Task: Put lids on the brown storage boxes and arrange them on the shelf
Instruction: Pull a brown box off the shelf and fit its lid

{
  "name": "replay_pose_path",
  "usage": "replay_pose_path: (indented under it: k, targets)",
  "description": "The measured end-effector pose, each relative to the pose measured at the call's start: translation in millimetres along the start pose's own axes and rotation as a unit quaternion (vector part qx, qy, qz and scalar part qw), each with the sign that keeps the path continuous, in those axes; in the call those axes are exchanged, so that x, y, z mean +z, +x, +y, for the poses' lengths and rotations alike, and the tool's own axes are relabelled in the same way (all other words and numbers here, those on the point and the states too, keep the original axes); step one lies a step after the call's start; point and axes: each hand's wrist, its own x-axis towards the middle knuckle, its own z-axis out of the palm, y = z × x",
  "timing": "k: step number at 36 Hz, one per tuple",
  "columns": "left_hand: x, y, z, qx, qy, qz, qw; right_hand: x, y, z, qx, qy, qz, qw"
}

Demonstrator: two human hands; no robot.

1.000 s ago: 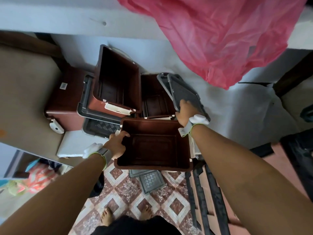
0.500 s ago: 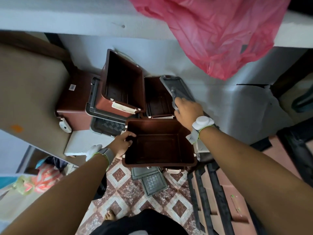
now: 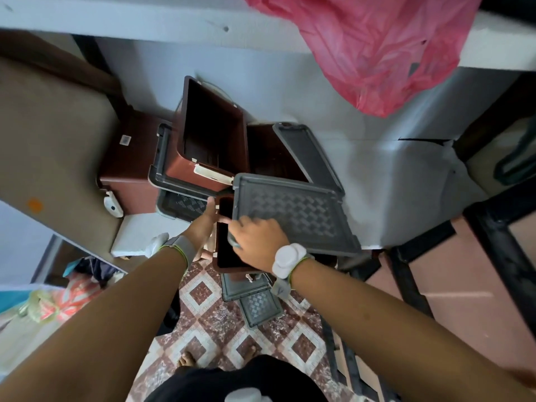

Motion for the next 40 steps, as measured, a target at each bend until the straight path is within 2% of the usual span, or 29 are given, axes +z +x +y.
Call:
replay_pose_path:
  k: [6, 9, 15, 18, 20, 22, 24, 26, 28, 30, 32, 33, 37, 40]
  targets:
    - [0, 1, -2, 0.010, 0.086, -0.004, 0.996, 21, -12, -24, -0.060, 0.049, 0.005, 0.997]
    - [2, 4, -5, 0.040, 0.081, -0.016, 0.996, 26, -16, -28, -0.083, 0.063, -0.012, 0.994]
    - [6, 2, -5, 0.079, 0.090, 0.004, 0.993, 33, -16, -15, -0.115, 0.138, -0.101, 0.979]
    - [7, 3, -6, 0.091, 0.096, 0.006, 0.991, 40, -20, 5, -0.044, 0.166, -0.076, 0.982]
    - [8, 3, -6, 0.091, 0.095, 0.008, 0.991, 45, -23, 27, 0.049, 0.150, -0.048, 0.986]
    - [8, 3, -5, 0.087, 0.101, 0.017, 0.991, 51, -30, 56, 0.167, 0.082, -0.017, 0.982]
    - [8, 5, -6, 0.090, 0.105, 0.022, 0.990, 52, -40, 83, 0.307, 0.037, -0.002, 0.951]
    - [6, 8, -8, 0.100, 0.118, 0.029, 0.987, 50, -55, 102, 0.458, 0.047, -0.012, 0.888]
    - [5, 12, -11, 0.114, 0.134, 0.038, 0.984, 52, -71, 114, 0.569, 0.100, -0.044, 0.815]
    - [4, 15, -14, 0.121, 0.143, 0.041, 0.981, 57, -83, 122, 0.630, 0.196, -0.058, 0.749]
    - [5, 17, -16, 0.128, 0.156, 0.043, 0.978, 59, -89, 126, 0.657, 0.300, -0.053, 0.690]
    - [5, 17, -17, 0.131, 0.160, 0.047, 0.977, 59, -90, 127, 0.654, 0.340, -0.053, 0.673]
    - [8, 16, -18, 0.132, 0.151, 0.060, 0.978, 57, -87, 127, 0.633, 0.417, -0.042, 0.651]
    - [8, 12, -19, 0.136, 0.118, 0.061, 0.982, 54, -83, 136, 0.621, 0.434, -0.042, 0.651]
